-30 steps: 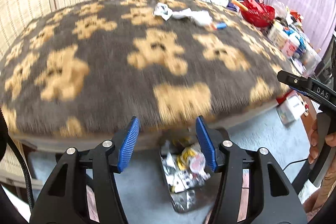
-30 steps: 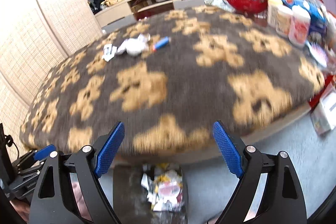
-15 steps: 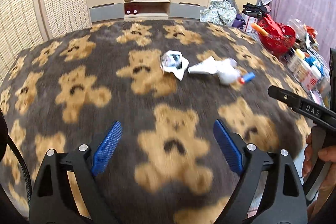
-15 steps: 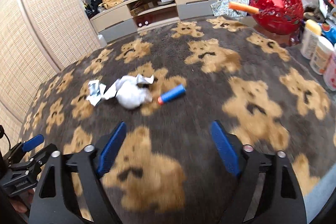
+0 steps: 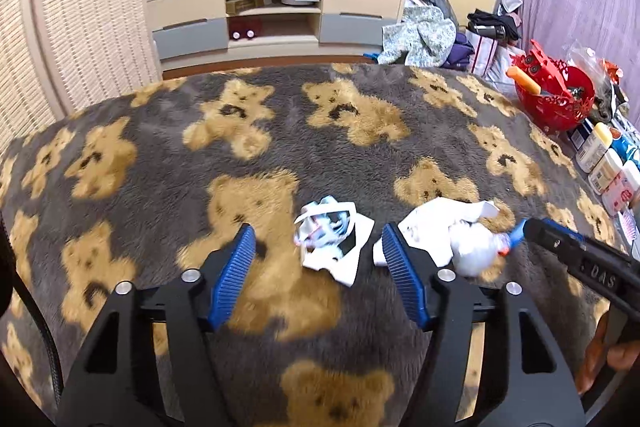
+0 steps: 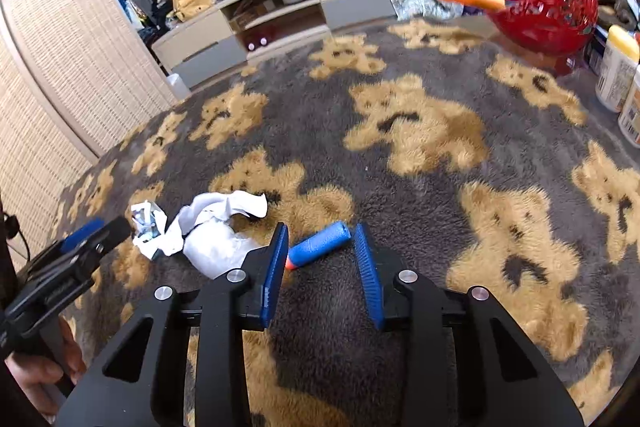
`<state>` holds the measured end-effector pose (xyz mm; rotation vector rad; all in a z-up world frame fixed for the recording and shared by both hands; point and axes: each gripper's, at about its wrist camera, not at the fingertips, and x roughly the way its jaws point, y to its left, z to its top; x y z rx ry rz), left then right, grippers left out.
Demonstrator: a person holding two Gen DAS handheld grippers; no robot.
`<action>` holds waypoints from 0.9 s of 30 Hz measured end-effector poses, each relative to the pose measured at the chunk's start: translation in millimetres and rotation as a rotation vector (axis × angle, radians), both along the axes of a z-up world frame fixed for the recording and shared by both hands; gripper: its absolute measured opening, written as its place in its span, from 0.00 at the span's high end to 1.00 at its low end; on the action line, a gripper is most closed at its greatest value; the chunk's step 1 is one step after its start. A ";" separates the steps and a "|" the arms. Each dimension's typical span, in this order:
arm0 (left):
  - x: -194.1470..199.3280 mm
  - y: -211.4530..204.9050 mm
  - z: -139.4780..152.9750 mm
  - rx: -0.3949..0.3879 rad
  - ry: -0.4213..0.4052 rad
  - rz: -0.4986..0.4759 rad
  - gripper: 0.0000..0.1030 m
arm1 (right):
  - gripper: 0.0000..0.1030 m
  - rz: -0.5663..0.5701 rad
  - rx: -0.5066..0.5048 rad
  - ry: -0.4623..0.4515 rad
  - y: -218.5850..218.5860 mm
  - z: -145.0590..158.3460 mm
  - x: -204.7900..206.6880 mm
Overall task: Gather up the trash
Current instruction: 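Grasp the white wrapper with the left tool while the right tool grasps the blue foam dart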
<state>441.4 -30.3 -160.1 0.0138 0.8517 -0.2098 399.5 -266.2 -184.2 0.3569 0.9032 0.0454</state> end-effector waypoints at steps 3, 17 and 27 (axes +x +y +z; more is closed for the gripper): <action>12.0 -5.2 -9.1 0.010 0.024 -0.013 0.43 | 0.67 0.001 0.008 0.023 2.8 -9.7 6.4; 20.4 -2.8 -36.3 0.036 0.077 -0.047 0.85 | 0.83 0.046 -0.040 0.019 17.8 -18.4 12.5; -48.3 -2.8 -27.0 0.067 0.103 -0.071 0.91 | 0.88 0.113 -0.031 0.022 21.0 -7.3 -48.3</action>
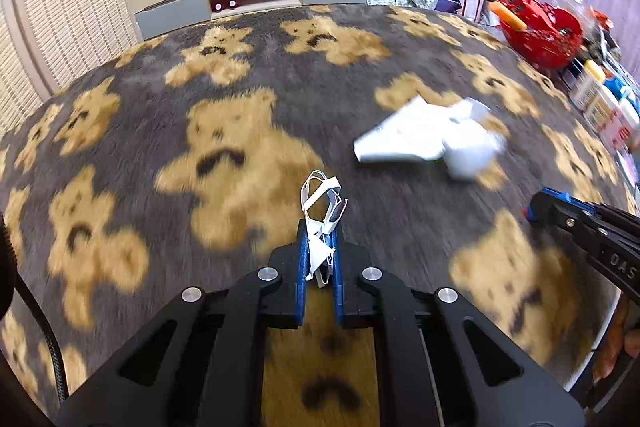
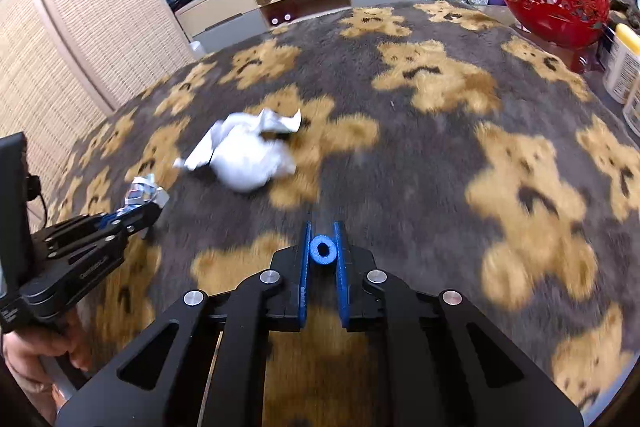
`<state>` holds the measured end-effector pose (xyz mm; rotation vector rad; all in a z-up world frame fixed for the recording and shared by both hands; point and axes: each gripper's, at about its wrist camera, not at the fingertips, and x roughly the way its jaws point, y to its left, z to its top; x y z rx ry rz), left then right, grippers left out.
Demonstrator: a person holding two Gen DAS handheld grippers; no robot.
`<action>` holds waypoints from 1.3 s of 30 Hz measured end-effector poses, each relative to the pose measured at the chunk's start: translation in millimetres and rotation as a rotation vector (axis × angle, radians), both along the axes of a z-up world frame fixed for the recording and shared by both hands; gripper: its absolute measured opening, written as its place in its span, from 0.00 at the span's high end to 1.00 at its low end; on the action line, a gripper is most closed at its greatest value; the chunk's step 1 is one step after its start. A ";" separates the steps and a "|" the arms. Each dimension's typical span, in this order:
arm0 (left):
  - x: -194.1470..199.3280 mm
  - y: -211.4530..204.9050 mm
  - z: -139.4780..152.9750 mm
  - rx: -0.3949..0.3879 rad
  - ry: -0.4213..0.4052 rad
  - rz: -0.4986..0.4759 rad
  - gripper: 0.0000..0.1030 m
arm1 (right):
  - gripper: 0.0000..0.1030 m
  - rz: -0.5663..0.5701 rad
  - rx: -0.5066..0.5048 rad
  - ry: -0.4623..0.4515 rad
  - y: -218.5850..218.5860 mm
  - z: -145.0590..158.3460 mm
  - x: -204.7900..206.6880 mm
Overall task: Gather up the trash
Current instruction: 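Lower both held items into the metal bin and open both tools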
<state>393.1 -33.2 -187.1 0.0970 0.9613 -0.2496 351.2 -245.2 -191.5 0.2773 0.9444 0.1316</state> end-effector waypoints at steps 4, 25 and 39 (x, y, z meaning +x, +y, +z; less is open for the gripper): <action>-42.8 -1.5 15.8 0.011 -0.016 -0.013 0.91 | 0.88 0.001 0.033 -0.002 -2.6 6.9 -31.0; -246.8 -9.2 31.5 -0.097 -0.032 -0.026 0.91 | 0.88 0.077 -0.039 -0.014 -2.1 28.4 -198.2; -314.9 -2.2 -46.2 -0.143 0.097 -0.002 0.90 | 0.88 0.121 -0.023 0.058 21.6 -23.2 -258.7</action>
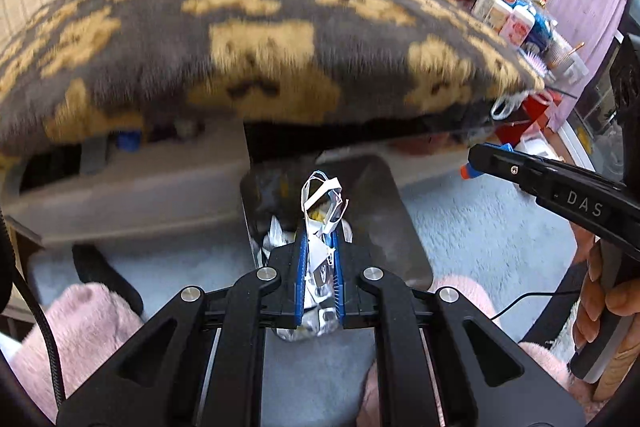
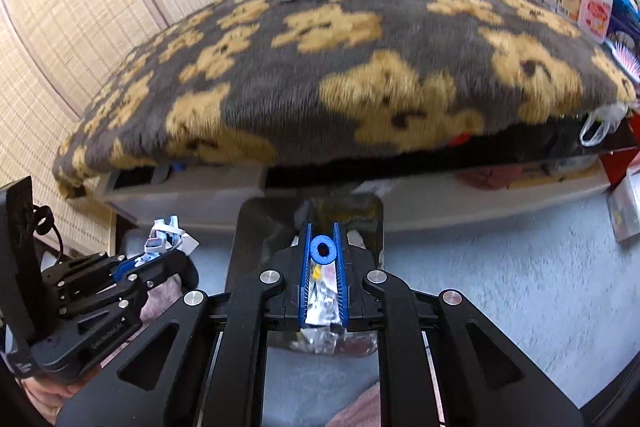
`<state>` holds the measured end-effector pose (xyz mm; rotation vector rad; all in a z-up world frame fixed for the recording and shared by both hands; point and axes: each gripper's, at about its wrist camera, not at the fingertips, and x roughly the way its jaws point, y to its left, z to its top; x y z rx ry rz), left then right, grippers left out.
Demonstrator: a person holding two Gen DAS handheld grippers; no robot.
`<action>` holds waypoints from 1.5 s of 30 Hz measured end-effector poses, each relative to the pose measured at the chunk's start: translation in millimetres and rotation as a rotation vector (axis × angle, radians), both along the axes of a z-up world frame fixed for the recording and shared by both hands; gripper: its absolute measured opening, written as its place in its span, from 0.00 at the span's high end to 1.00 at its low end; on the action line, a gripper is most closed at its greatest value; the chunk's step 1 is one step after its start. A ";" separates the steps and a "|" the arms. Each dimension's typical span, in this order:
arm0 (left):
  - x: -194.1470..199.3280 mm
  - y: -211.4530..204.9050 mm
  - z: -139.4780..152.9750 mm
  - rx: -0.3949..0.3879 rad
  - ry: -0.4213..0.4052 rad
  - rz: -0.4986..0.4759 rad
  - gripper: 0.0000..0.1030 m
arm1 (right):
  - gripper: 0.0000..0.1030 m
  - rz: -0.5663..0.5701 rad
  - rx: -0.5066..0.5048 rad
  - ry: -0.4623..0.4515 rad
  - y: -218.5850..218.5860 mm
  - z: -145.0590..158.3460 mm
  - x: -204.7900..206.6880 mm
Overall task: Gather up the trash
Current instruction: 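Lower both held items into the metal bin and open both tools, then raise both open tools back over the table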
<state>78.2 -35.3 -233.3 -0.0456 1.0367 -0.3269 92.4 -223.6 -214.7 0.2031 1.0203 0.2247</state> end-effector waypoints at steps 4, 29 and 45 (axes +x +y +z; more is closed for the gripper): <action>-1.9 -2.7 -23.6 0.000 0.040 -0.010 0.90 | 0.88 -0.002 0.014 0.030 2.2 -20.1 -1.5; 10.9 2.0 -59.8 -0.043 0.133 -0.012 0.51 | 0.50 -0.010 0.033 0.120 22.3 -60.7 22.3; 18.0 15.2 1.0 -0.017 0.003 0.014 0.08 | 0.03 -0.080 -0.055 -0.014 -10.3 -3.4 26.3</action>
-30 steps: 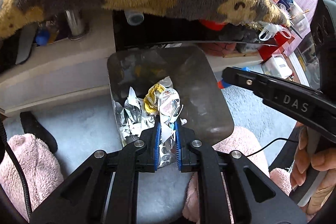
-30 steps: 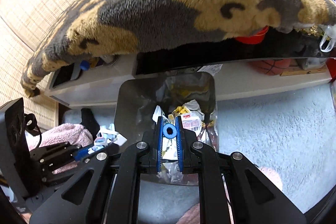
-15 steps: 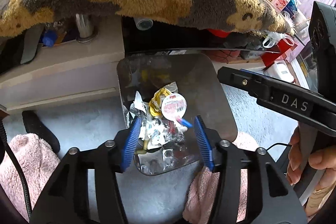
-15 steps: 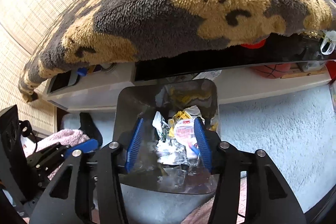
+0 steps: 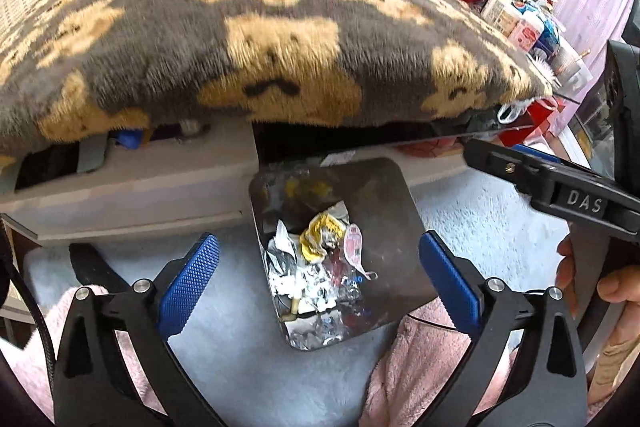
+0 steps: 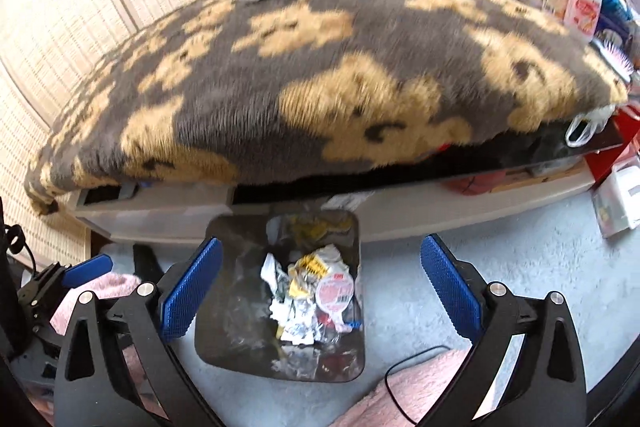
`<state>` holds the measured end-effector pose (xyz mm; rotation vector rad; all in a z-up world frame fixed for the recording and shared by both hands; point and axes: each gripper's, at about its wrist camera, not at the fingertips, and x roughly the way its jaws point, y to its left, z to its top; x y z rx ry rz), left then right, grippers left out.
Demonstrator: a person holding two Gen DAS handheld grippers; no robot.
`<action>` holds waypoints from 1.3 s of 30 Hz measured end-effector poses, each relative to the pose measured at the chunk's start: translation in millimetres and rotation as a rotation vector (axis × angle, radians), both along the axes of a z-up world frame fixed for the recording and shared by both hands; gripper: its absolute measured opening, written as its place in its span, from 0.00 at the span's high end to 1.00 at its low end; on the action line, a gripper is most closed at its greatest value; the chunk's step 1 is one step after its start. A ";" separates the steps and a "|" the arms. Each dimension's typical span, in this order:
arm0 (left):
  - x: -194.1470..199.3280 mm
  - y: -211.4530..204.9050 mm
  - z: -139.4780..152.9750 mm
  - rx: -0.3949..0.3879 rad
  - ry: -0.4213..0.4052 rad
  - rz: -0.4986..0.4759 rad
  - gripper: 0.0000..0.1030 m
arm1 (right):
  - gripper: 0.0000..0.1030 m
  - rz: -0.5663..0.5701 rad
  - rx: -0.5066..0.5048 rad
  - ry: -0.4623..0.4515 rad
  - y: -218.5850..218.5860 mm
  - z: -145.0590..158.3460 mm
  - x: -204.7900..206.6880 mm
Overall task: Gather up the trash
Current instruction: 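Raise both open tools back over the table, then grasp the white paper with the left tool while the right tool grasps the tissue ball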
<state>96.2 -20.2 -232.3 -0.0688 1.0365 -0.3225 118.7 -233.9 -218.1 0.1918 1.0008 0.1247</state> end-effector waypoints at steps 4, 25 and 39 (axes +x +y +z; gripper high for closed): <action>10.7 6.5 21.4 0.006 -0.040 0.002 0.08 | 0.03 -0.013 -0.018 -0.048 -11.0 25.0 13.2; 177.6 25.3 74.9 0.060 -0.122 0.052 0.08 | 0.03 0.003 0.031 -0.103 -7.5 71.1 179.1; 259.0 15.9 58.3 0.062 -0.099 0.031 0.08 | 0.32 0.040 0.016 -0.081 26.6 37.2 286.5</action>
